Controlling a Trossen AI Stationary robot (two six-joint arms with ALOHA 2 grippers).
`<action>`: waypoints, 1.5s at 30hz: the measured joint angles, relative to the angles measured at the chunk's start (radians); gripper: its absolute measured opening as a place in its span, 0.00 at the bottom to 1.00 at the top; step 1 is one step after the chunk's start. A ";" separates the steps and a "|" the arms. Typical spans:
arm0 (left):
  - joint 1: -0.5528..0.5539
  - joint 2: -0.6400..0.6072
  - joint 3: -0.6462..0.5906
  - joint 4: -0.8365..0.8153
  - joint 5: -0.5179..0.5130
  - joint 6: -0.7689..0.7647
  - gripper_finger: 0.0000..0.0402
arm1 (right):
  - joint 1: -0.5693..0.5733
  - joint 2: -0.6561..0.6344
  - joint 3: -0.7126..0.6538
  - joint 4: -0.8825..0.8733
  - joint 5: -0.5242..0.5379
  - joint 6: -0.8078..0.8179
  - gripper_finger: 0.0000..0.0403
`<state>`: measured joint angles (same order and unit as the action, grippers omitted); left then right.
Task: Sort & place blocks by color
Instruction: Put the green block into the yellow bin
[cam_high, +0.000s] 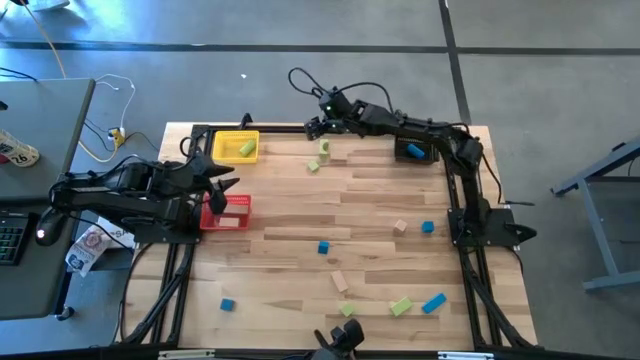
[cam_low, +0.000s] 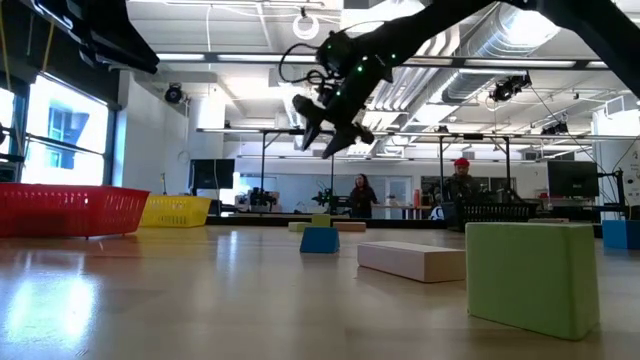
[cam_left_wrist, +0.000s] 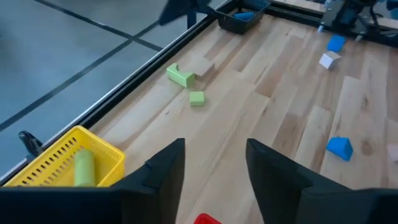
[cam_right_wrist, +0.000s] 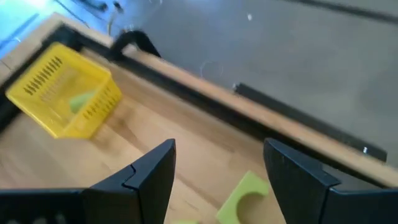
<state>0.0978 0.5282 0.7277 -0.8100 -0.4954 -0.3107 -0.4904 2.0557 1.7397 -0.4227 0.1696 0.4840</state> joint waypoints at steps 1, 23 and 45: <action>0.000 0.000 0.000 0.000 -0.009 0.000 0.41 | 0.000 0.010 0.000 -0.003 0.000 0.011 0.57; -0.001 0.006 0.000 0.000 -0.013 0.000 0.49 | 0.023 0.160 0.000 -0.092 -0.068 0.198 0.57; -0.001 0.006 0.000 0.000 -0.013 0.000 0.49 | 0.019 0.193 -0.010 -0.092 -0.027 0.242 0.55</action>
<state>0.0971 0.5343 0.7273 -0.8101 -0.5080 -0.3110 -0.4713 2.2482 1.7298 -0.5144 0.1428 0.7261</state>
